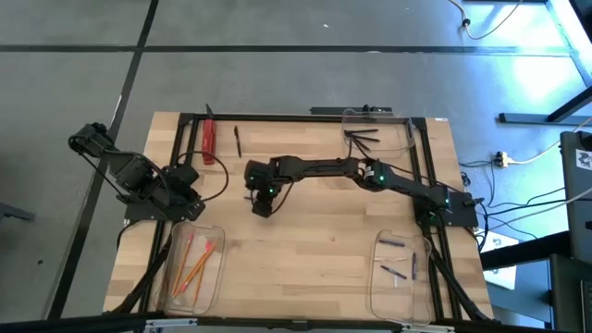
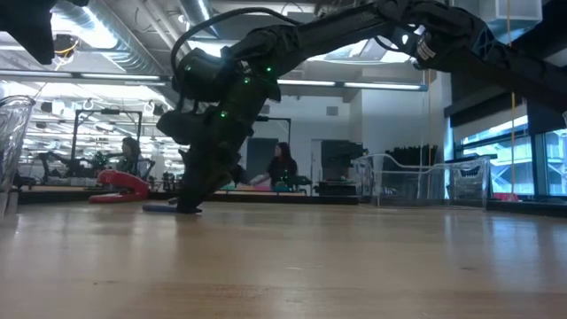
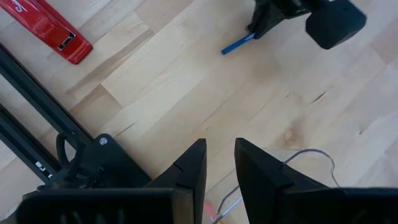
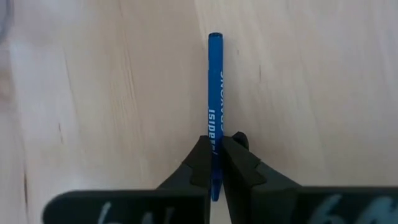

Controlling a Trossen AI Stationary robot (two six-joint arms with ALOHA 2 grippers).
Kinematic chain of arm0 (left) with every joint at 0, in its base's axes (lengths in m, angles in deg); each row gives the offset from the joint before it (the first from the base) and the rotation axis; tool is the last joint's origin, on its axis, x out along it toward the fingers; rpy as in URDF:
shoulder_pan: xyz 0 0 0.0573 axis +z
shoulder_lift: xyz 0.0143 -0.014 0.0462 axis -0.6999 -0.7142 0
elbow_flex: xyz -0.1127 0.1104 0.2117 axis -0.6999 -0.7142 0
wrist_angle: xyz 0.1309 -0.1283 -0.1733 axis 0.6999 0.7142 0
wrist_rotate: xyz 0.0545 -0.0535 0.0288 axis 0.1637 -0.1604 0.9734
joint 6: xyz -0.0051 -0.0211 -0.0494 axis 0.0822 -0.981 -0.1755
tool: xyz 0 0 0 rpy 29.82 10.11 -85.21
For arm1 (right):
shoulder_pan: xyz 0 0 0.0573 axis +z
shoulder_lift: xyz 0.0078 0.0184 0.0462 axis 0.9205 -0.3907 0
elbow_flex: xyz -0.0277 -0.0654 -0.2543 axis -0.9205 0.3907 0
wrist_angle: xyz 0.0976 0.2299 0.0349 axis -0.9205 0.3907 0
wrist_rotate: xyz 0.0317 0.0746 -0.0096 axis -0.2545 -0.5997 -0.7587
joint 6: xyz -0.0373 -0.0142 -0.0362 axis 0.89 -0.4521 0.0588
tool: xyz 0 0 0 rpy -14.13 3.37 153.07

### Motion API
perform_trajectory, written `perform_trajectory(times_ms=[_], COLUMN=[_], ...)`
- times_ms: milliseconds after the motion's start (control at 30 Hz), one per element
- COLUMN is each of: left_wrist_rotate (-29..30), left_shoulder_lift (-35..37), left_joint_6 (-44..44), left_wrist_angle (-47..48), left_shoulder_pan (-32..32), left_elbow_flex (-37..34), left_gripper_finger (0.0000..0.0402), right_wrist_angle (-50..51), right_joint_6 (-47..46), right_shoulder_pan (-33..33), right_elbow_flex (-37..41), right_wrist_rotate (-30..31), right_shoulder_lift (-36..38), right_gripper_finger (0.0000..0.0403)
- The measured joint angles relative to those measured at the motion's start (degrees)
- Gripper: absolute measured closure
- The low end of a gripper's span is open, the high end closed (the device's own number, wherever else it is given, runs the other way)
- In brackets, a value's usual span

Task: Sort crayons/erasers/pens/pencils in bins
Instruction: Put the blue crayon into the bottom right transparent bin

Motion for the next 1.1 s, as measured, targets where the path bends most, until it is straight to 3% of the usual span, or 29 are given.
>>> perform_trajectory(times_ms=[433, 633, 800, 1100], left_wrist_rotate=[0.02, 0.70, 5.43, 7.99], left_shoulder_lift=[0.02, 0.00, 0.02, 0.00], left_joint_6=[0.34, 8.68, 13.02, 19.82], left_wrist_angle=[0.02, -3.19, -5.90, -6.39], left_shoulder_pan=[0.00, -0.02, 0.00, 0.00], left_elbow_flex=[0.00, 0.00, 0.00, 0.00], left_gripper_finger=[0.0325, 0.0325, 0.0325, 0.0325], right_wrist_angle=[10.51, 16.23, 21.78, 33.57], right_joint_6=[-0.34, -2.81, -6.21, -16.56], right_shoulder_pan=[0.02, 1.24, 3.12, 7.97], right_elbow_flex=[0.07, -0.02, -0.04, -0.15], right_wrist_rotate=[4.41, 5.14, 7.21, 10.76], right_shoulder_lift=[6.87, 11.49, 16.19, 22.31], right_gripper_finger=[0.0383, 0.0382, 0.0383, 0.0382])
